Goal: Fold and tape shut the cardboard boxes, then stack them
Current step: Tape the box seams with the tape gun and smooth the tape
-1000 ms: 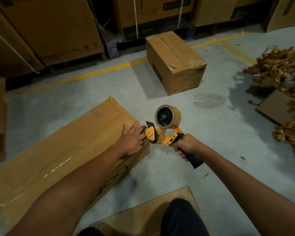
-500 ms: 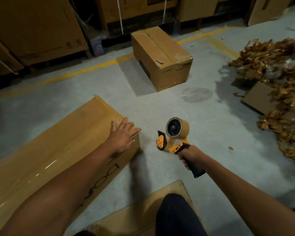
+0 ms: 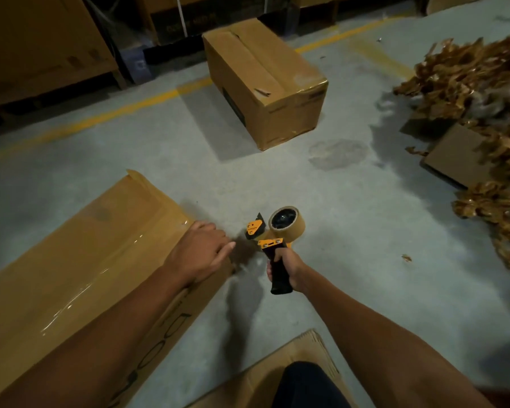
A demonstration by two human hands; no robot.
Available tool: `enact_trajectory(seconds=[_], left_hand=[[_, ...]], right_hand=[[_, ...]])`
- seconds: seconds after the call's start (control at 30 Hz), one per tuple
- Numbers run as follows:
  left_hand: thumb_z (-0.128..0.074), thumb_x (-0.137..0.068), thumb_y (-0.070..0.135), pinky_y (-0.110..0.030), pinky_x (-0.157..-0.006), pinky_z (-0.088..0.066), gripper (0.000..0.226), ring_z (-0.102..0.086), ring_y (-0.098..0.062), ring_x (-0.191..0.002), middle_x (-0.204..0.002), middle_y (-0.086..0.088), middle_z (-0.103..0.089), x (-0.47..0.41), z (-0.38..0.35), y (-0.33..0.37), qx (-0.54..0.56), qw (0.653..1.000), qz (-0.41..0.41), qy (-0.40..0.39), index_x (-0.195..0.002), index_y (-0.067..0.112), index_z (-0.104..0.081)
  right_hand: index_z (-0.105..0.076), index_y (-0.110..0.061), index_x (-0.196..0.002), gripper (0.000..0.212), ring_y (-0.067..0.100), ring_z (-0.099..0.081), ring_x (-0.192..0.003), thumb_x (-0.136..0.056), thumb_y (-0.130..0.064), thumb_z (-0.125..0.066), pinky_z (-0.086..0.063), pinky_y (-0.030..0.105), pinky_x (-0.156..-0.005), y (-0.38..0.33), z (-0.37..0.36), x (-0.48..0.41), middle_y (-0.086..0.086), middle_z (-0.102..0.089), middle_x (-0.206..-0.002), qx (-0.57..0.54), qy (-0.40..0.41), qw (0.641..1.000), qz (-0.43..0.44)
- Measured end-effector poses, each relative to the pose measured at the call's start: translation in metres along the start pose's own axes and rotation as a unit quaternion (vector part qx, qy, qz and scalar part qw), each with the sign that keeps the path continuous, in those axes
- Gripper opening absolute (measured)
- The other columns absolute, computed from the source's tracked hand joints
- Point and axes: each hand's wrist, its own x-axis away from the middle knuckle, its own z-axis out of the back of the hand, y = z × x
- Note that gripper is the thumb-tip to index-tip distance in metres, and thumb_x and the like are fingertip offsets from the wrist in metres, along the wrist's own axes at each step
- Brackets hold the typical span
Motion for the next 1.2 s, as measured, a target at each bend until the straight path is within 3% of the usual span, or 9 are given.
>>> enact_trajectory(seconds=[0.1, 0.3, 0.43, 0.53, 0.67, 0.8, 0.9, 1.07, 1.2], left_hand=[[-0.028, -0.099, 0.039, -0.033, -0.087, -0.034, 0.045, -0.051, -0.016, -0.077, -0.073, 0.008, -0.059, 0.0, -0.005, -0.002, -0.001, 1.0, 0.012, 0.022, -0.074, 0.023, -0.062], [-0.033, -0.095, 0.038, -0.041, -0.093, -0.04, 0.039, -0.054, -0.023, -0.08, -0.077, 0.0, -0.055, 0.0, -0.006, -0.002, -0.025, 0.998, 0.034, 0.035, -0.075, 0.018, -0.062], [-0.036, -0.087, 0.047, -0.052, -0.115, -0.026, 0.041, -0.056, -0.025, -0.098, -0.085, -0.002, -0.057, 0.002, -0.002, 0.003, -0.053, 0.993, 0.107, 0.013, -0.079, 0.02, -0.066], [-0.034, -0.087, 0.054, -0.058, -0.12, -0.006, 0.049, -0.048, -0.026, -0.121, -0.102, -0.005, -0.058, 0.005, 0.005, 0.013, -0.066, 0.982, 0.175, -0.007, -0.096, 0.019, -0.066], [-0.017, -0.096, 0.053, -0.057, -0.118, 0.006, 0.069, -0.022, -0.034, -0.149, -0.151, -0.014, -0.043, 0.005, 0.004, 0.027, -0.024, 0.948, 0.316, 0.003, -0.139, 0.012, -0.052], [-0.011, -0.091, 0.035, -0.06, -0.118, -0.023, 0.072, -0.021, -0.031, -0.151, -0.163, -0.017, -0.021, 0.002, 0.003, 0.012, 0.015, 0.904, 0.427, 0.019, -0.154, 0.001, -0.022], [0.012, -0.086, 0.04, -0.049, -0.122, -0.001, 0.081, 0.001, -0.023, -0.154, -0.167, -0.007, -0.001, 0.007, 0.012, -0.002, 0.035, 0.914, 0.405, -0.005, -0.159, 0.011, -0.006], [-0.019, -0.105, 0.046, -0.05, -0.123, 0.003, 0.061, 0.007, -0.02, -0.154, -0.168, 0.003, 0.002, 0.013, 0.034, -0.069, 0.019, 0.942, 0.335, -0.026, -0.16, 0.024, -0.008], [-0.02, -0.105, 0.051, -0.058, -0.121, -0.002, 0.058, 0.0, -0.022, -0.154, -0.167, 0.006, -0.01, -0.001, 0.052, -0.128, 0.014, 0.946, 0.32, -0.041, -0.157, 0.027, -0.024]], right_hand=[[-0.048, -0.005, -0.072, 0.01, 0.022, -0.047, -0.046, -0.065, -0.007, -0.039, -0.041, 0.025, -0.046, 0.011, -0.004, -0.02, 0.011, -0.048, -0.059, -0.022, -0.012, 1.0, -0.014], [-0.055, 0.001, -0.074, 0.012, 0.028, -0.056, -0.05, -0.08, -0.01, -0.056, -0.05, 0.034, -0.052, 0.035, 0.003, -0.051, 0.016, -0.057, -0.062, 0.055, 0.106, 0.993, -0.023], [-0.066, 0.0, -0.103, 0.044, 0.039, -0.064, -0.097, -0.079, -0.036, -0.071, -0.053, 0.045, -0.085, 0.038, 0.0, -0.055, 0.022, -0.068, -0.105, 0.194, 0.258, 0.946, -0.007], [-0.067, 0.0, -0.107, 0.042, 0.042, -0.06, -0.106, -0.083, -0.034, -0.061, -0.046, 0.039, -0.082, 0.015, -0.034, -0.017, 0.023, -0.063, -0.11, 0.194, 0.353, 0.909, 0.108], [-0.074, -0.004, -0.1, 0.021, 0.028, -0.069, -0.098, -0.091, -0.013, -0.058, -0.055, 0.042, -0.088, -0.011, -0.113, 0.016, 0.01, -0.074, -0.1, 0.1, 0.191, 0.921, 0.323], [-0.077, -0.01, -0.103, 0.04, 0.018, -0.068, -0.099, -0.086, -0.029, -0.046, -0.054, 0.036, -0.091, -0.016, -0.166, 0.029, 0.004, -0.076, -0.106, 0.232, 0.089, 0.874, 0.417], [-0.073, -0.013, -0.116, 0.045, 0.016, -0.065, -0.112, -0.09, -0.035, -0.043, -0.048, 0.039, -0.104, -0.014, -0.155, 0.027, 0.002, -0.072, -0.118, 0.269, 0.02, 0.875, 0.402], [-0.062, -0.017, -0.133, 0.04, 0.023, -0.06, -0.121, -0.103, -0.03, -0.039, -0.045, 0.03, -0.1, -0.036, -0.145, 0.033, 0.004, -0.066, -0.132, 0.462, -0.043, 0.791, 0.4], [-0.064, -0.011, -0.118, 0.033, 0.034, -0.063, -0.109, -0.09, -0.008, -0.048, -0.049, 0.036, -0.086, -0.055, -0.191, 0.045, 0.011, -0.07, -0.116, 0.573, 0.06, 0.722, 0.383]])
